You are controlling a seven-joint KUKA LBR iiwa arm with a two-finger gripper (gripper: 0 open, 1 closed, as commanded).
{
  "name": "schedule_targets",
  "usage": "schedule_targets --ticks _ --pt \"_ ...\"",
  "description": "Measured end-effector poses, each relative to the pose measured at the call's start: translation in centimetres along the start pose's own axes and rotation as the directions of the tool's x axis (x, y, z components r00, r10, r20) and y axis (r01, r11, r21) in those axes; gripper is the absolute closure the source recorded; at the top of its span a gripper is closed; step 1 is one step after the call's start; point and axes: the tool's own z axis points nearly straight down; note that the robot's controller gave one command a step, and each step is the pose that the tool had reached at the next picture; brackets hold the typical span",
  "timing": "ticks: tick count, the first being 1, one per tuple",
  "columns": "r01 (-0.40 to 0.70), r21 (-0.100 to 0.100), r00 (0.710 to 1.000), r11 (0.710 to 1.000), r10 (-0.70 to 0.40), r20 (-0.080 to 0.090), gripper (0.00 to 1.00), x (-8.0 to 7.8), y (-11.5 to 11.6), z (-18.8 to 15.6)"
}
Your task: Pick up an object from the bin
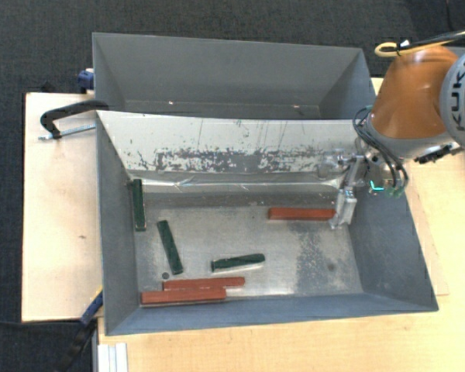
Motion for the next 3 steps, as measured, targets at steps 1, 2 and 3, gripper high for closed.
schedule_targets --ticks 1,2,3 --pt "0.001 0.001 1.0 1.0 -0.001 0.008 0.0 -0.2 0.0 -0.5" --pt "-0.044 0.0 0.999 0.999 0.044 0.008 1.0 2.6 1.7 6.9" --pt "-0.044 0.001 0.999 0.999 0.044 0.008 1.0 2.6 1.7 6.9"
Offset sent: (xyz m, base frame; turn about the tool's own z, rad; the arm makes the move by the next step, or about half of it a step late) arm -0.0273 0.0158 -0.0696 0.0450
